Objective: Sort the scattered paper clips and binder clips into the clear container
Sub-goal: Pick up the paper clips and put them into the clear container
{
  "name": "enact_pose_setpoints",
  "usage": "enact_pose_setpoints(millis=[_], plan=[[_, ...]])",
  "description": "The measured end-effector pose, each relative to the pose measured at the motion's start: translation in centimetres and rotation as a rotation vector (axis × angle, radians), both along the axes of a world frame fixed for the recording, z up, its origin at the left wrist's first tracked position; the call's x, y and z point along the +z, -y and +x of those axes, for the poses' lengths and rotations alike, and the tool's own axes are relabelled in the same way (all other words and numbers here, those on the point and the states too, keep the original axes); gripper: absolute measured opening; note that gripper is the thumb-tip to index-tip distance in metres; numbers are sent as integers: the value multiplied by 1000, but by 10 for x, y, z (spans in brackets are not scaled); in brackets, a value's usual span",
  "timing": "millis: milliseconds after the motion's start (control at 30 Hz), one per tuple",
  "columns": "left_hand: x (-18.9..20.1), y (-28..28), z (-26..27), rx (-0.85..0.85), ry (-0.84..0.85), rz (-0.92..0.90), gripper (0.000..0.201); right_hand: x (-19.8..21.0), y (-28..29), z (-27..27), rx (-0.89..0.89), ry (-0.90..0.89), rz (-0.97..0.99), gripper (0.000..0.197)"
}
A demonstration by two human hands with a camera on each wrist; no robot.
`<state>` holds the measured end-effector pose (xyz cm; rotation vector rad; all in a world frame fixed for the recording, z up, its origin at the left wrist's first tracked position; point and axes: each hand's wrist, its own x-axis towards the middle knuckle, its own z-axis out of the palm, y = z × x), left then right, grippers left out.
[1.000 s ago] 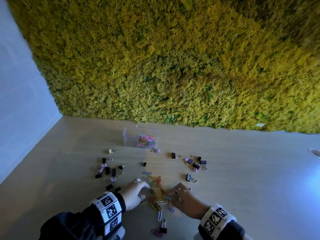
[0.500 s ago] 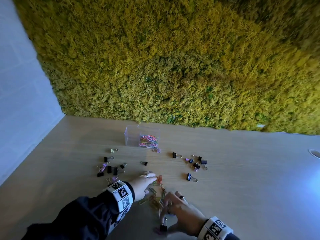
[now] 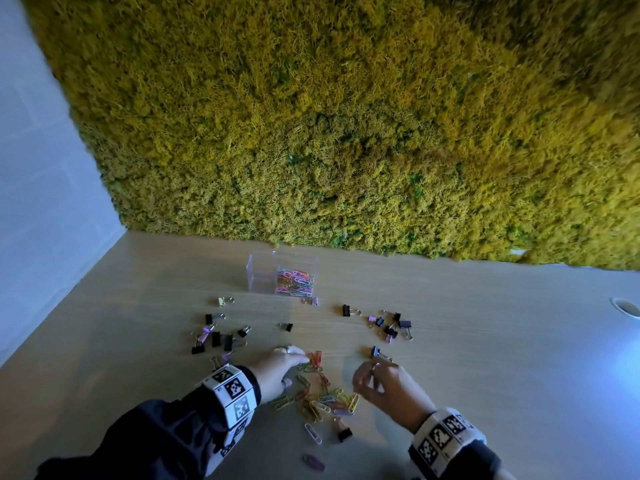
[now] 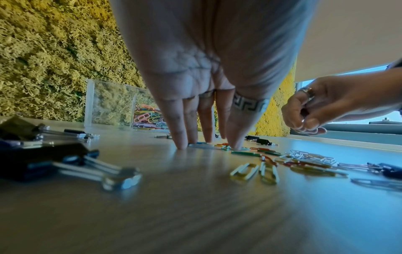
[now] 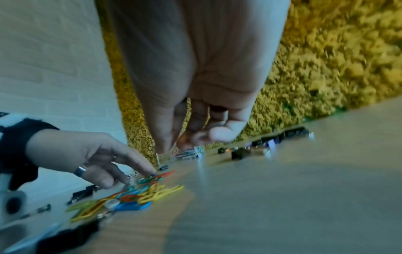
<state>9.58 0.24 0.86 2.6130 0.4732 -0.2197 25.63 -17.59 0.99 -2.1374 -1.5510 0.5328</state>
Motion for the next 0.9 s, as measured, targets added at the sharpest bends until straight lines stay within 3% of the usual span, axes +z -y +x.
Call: enact_pose_setpoints(millis=[133, 267, 433, 500, 600, 700, 767, 900], plan=[[0, 0, -2, 24, 2, -3, 51, 2, 3, -9, 187, -69, -132, 34], [1, 0, -4, 25, -28, -3, 50, -2, 8, -25, 343, 34, -236, 18], [1, -3, -7, 51, -59, -28, 52, 3, 17, 11, 216, 104, -295, 12], [5, -3, -7, 88, -39, -40, 49, 11, 14, 16, 94, 155, -223, 13], [20, 8, -12, 153, 0, -35, 35, 15, 8, 4, 46, 98, -171, 25], [23, 39, -22, 90, -224, -63, 46, 4, 0, -16, 88, 71, -238, 32], [24, 60, -23, 30, -363, -90, 43, -1, -8, -22, 80, 109, -274, 30], [19, 62, -11, -21, -356, -29, 23, -3, -27, -23, 77, 32, -270, 29]])
